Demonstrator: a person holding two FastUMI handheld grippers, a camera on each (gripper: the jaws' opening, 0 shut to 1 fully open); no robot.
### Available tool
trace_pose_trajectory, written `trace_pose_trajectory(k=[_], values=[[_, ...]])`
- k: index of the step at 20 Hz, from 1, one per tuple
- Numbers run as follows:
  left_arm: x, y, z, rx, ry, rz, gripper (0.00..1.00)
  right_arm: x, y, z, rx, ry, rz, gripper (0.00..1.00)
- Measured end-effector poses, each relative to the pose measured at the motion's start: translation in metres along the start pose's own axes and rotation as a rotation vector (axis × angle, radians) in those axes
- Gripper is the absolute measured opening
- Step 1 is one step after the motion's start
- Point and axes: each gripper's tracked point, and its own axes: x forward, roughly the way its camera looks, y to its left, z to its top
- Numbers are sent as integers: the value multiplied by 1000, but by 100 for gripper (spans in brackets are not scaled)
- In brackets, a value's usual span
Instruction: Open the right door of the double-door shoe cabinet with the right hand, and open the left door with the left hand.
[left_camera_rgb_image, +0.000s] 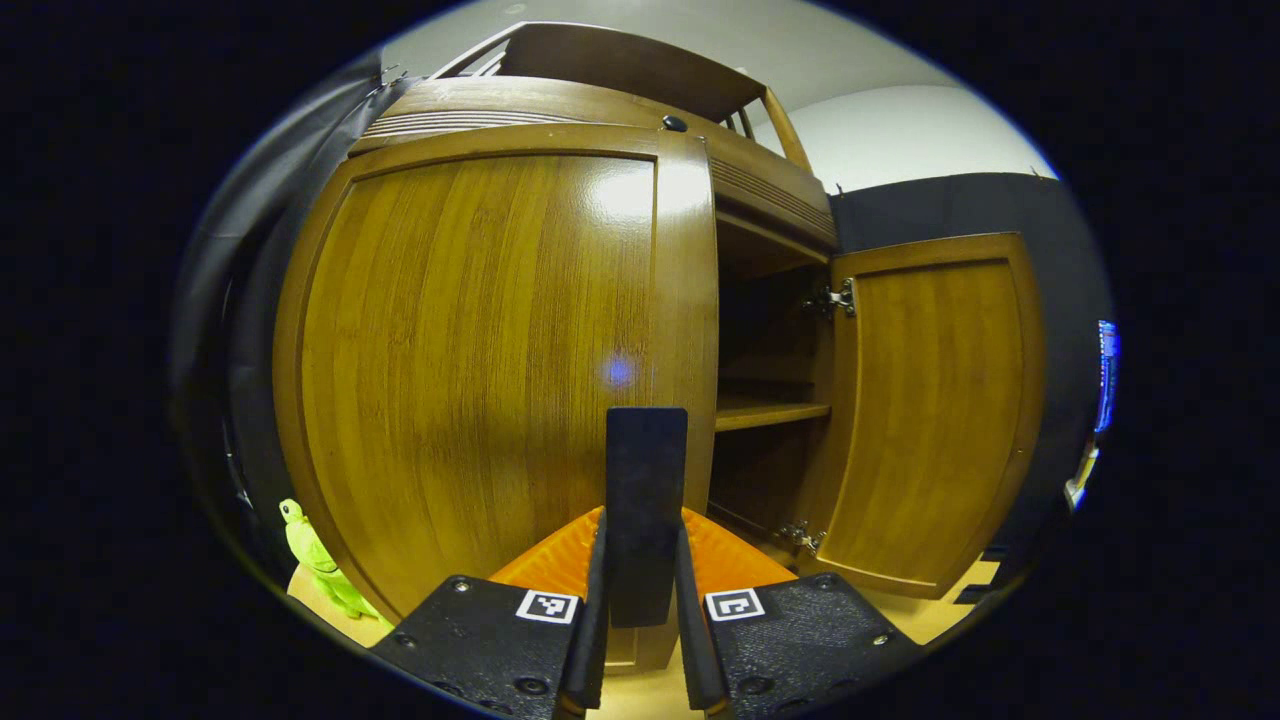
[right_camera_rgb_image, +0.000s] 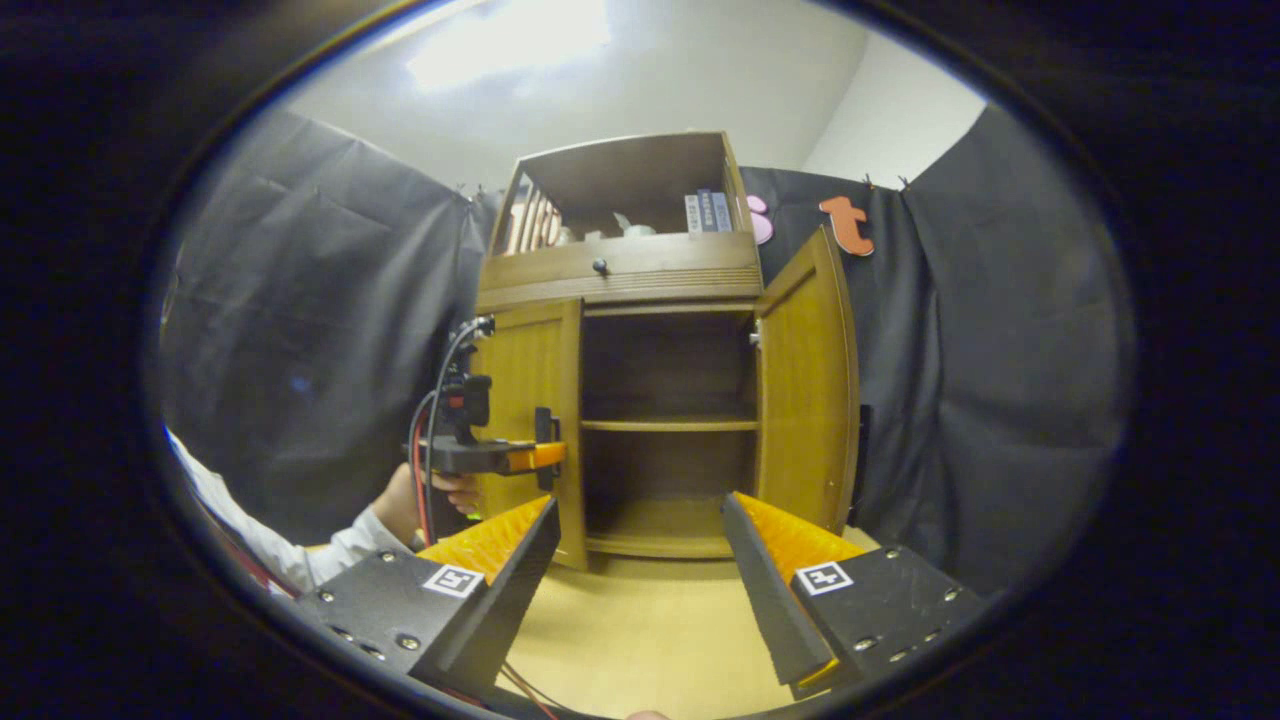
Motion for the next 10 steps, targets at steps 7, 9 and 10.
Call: trace_pose_trajectory(k=[7, 9, 10], values=[[-67, 5, 2, 12, 37, -62, 33, -17, -18, 18, 115, 22, -74, 98], [-84, 10, 2, -9, 38, -63, 33, -16, -49, 14, 151, 73, -222, 96], [-93, 13, 4, -22, 32, -59, 33, -17, -62, 7, 159, 110, -296, 98]])
